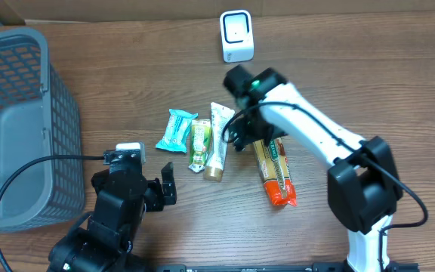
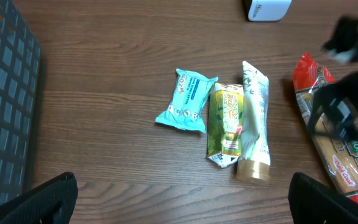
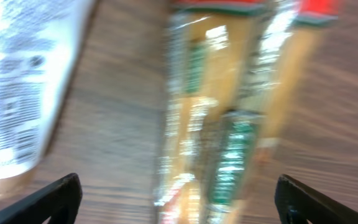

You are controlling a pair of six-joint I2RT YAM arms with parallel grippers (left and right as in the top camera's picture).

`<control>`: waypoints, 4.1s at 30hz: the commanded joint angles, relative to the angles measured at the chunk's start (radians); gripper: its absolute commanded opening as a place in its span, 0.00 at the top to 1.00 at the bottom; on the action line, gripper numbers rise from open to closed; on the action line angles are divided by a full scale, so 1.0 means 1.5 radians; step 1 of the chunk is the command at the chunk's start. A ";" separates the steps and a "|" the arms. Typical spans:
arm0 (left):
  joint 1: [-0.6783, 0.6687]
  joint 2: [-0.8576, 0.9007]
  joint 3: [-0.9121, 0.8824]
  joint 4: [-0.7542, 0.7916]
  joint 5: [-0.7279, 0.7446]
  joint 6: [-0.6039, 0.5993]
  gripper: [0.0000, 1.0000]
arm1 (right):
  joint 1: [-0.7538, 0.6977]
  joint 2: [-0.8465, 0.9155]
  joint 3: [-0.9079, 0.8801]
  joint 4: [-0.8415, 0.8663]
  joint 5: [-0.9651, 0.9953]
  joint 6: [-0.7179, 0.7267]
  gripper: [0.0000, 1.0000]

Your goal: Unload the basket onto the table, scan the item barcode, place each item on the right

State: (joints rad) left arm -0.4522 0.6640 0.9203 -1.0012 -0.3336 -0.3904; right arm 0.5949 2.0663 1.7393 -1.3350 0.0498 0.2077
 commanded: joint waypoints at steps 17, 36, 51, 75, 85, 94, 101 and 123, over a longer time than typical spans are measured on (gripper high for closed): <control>-0.004 0.001 -0.007 0.003 -0.009 -0.009 0.00 | -0.057 -0.018 -0.178 0.116 -0.097 -0.119 0.04; -0.004 0.001 -0.007 0.003 -0.009 -0.009 0.00 | -0.067 -0.021 -0.140 0.096 -0.175 -0.157 0.96; -0.004 0.001 -0.007 0.003 -0.009 -0.009 0.00 | -0.223 -0.082 -0.035 0.043 -0.767 -0.371 0.96; -0.004 0.001 -0.007 0.003 -0.009 -0.009 0.00 | -0.312 -0.240 0.015 0.061 -0.897 -0.362 0.96; -0.004 0.001 -0.007 0.003 -0.009 -0.009 0.00 | -0.288 -0.242 0.015 0.107 -0.745 -0.298 0.96; -0.004 0.001 -0.007 0.003 -0.009 -0.009 0.00 | -0.125 -0.228 0.013 0.285 -0.094 -0.200 0.96; -0.004 0.001 -0.007 0.003 -0.009 -0.009 0.00 | -0.048 -0.162 0.012 0.467 0.310 -0.269 0.96; -0.004 0.001 -0.007 0.002 -0.009 -0.009 0.00 | -0.078 0.078 0.012 0.876 0.403 -0.722 0.96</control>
State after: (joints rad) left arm -0.4522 0.6640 0.9203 -1.0012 -0.3332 -0.3904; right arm 0.5022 2.1864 1.7184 -0.0948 0.6041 -0.7696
